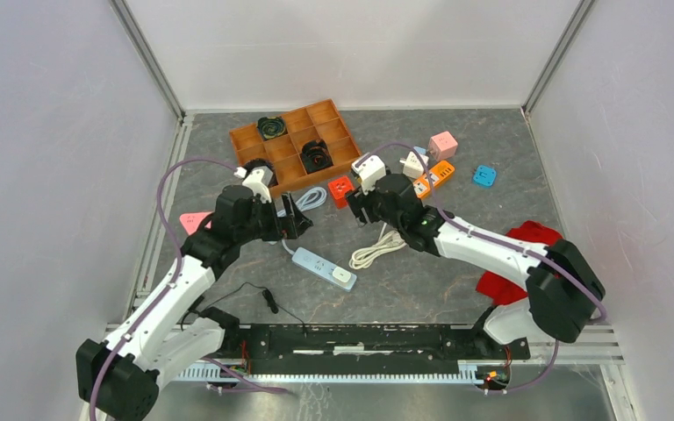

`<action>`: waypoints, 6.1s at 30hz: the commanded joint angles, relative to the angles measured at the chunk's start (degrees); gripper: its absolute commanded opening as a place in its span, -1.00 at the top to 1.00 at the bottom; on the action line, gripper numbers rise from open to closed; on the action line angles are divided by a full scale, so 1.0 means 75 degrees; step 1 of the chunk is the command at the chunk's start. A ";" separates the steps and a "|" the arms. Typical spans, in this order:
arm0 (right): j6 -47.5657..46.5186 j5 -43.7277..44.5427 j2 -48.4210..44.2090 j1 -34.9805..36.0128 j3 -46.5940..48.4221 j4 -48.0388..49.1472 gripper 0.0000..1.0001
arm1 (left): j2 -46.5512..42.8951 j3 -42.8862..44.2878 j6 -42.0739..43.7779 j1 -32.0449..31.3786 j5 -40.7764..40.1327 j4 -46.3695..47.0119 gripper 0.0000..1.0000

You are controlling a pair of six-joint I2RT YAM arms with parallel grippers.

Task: Insert the plug
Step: Move the plug to the center of the board, then pick up the plug from the center of the board, then insert the plug into the socket.

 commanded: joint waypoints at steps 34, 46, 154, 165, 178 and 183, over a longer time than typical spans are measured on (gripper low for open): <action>-0.0282 0.0060 0.3800 -0.0275 0.1563 0.2861 -0.62 | -0.1352 0.0177 -0.0077 -0.0013 -0.2286 -0.0770 -0.99; -0.0346 0.0174 0.4177 -0.0330 0.1717 0.2561 -0.55 | -0.1303 -0.0008 -0.0485 -0.0015 -0.1777 -0.0803 -0.99; 0.4907 -0.6458 -0.1886 -0.4688 -0.1691 0.1709 -0.88 | 0.4199 0.1324 0.2325 -0.3283 -0.2902 0.5240 0.28; 0.6296 -0.7240 -0.1223 -0.4165 -0.1506 0.2512 -0.89 | 0.3074 0.0620 0.2718 -0.3668 -0.2685 0.5832 0.30; 0.6975 -0.7013 -0.0563 -0.3436 -0.1411 0.2584 -0.73 | 0.3153 0.0502 0.3219 -0.3874 -0.2552 0.6052 0.32; 0.7127 -0.7002 -0.0600 -0.3423 -0.1665 0.3149 -0.21 | 0.3154 0.0407 0.3204 -0.3894 -0.2667 0.6125 0.31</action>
